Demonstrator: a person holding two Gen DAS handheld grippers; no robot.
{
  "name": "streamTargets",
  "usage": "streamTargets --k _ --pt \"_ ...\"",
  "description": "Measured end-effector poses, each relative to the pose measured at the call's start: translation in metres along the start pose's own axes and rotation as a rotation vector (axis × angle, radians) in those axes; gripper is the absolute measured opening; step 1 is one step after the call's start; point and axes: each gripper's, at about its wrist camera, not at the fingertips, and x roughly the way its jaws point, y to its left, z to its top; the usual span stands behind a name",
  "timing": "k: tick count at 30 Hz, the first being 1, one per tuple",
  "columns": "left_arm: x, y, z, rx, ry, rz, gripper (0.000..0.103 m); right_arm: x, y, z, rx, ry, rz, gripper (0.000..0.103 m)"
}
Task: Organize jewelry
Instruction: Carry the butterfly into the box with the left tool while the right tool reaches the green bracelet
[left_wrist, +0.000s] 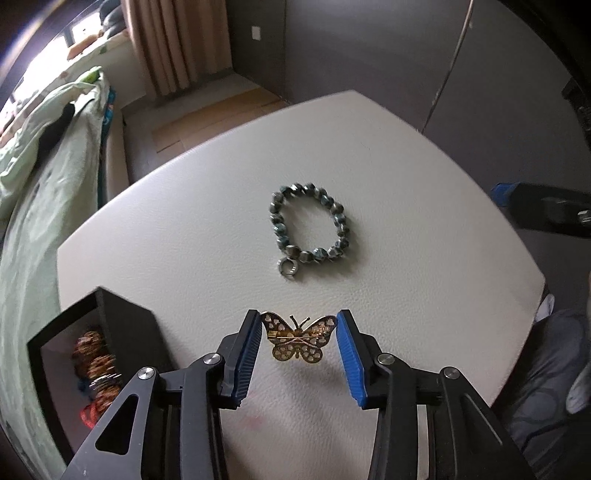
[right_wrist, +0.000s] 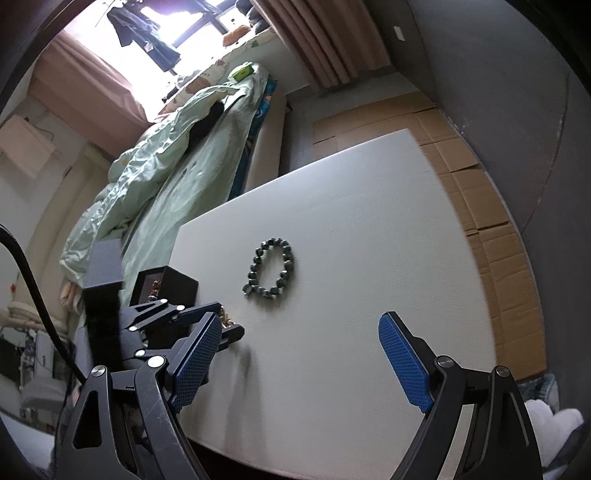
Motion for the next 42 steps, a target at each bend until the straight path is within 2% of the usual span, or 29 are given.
streamTargets --k 8,10,14,19,29,36,38,42 --pt "-0.034 0.021 -0.001 -0.064 -0.082 -0.002 0.043 0.023 0.018 0.009 -0.019 -0.008 -0.015 0.086" --pt "-0.04 0.025 -0.001 -0.075 -0.097 0.0 0.043 0.029 0.021 0.012 -0.019 -0.011 -0.029 0.081" --pt "-0.053 0.04 -0.002 -0.11 -0.127 0.002 0.043 0.04 0.029 0.016 -0.025 -0.005 -0.041 0.077" --pt "-0.064 0.057 -0.005 -0.144 -0.156 0.006 0.043 0.061 0.039 0.019 -0.04 0.015 -0.103 0.064" --pt "-0.086 0.098 -0.022 -0.232 -0.187 0.005 0.043 0.1 0.061 0.024 -0.118 0.032 -0.289 0.061" --pt "-0.075 0.117 -0.037 -0.297 -0.15 0.015 0.043 0.115 0.065 0.024 -0.168 0.036 -0.412 0.054" --pt "-0.07 0.119 -0.041 -0.314 -0.138 0.011 0.043 0.117 0.07 0.022 -0.213 0.038 -0.45 0.05" --pt "-0.063 0.117 -0.046 -0.332 -0.119 0.014 0.044 0.115 0.076 0.018 -0.27 0.052 -0.439 0.013"
